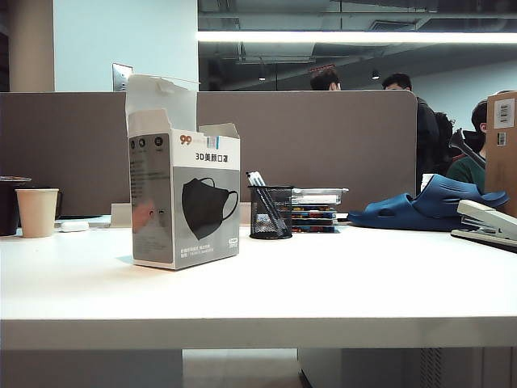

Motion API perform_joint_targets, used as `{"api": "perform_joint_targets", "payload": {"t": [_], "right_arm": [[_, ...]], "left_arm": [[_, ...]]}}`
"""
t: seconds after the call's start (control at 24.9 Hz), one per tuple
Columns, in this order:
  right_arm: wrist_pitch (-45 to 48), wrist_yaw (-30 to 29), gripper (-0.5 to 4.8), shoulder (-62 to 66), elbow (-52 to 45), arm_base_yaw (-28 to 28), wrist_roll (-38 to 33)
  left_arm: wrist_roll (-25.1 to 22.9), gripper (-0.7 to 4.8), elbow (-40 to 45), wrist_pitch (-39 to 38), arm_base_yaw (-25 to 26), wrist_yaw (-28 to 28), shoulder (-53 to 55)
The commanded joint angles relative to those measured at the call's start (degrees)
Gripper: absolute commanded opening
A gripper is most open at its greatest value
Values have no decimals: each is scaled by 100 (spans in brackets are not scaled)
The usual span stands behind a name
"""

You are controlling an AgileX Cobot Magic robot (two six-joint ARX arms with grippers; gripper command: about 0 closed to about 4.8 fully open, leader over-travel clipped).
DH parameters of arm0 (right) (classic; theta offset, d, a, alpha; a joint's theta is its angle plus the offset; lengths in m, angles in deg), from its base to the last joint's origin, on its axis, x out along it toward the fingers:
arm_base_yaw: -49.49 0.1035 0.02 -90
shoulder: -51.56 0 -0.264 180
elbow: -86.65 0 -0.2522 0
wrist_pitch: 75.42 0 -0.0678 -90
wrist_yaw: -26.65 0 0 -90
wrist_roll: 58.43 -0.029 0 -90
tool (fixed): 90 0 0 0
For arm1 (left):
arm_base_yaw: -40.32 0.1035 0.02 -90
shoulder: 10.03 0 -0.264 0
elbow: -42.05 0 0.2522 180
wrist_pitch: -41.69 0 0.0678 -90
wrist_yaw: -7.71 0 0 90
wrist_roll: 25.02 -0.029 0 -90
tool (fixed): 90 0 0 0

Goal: Put the mask into the mask box.

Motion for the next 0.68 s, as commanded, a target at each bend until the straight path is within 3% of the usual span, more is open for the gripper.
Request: {"api": "perform_joint_targets", "payload": {"t": [0.04,0.28,0.52,0.68], "right_arm": [[774,35,-9,-297,-560,9,-109],[1471,92,-9,-455,-1270,11,-107],[2634,160,-9,-490,-2260,13,-103],[3040,162,-9,-490,-2796,13,-96]], "left_arm": [[-26,-6,310,105,2,138,-433],[-26,-6,916,518,4,330,-557],[382,-6,1687,1445,4,1178,-557],[407,-6,2070,2065,4,1220,-557]]}}
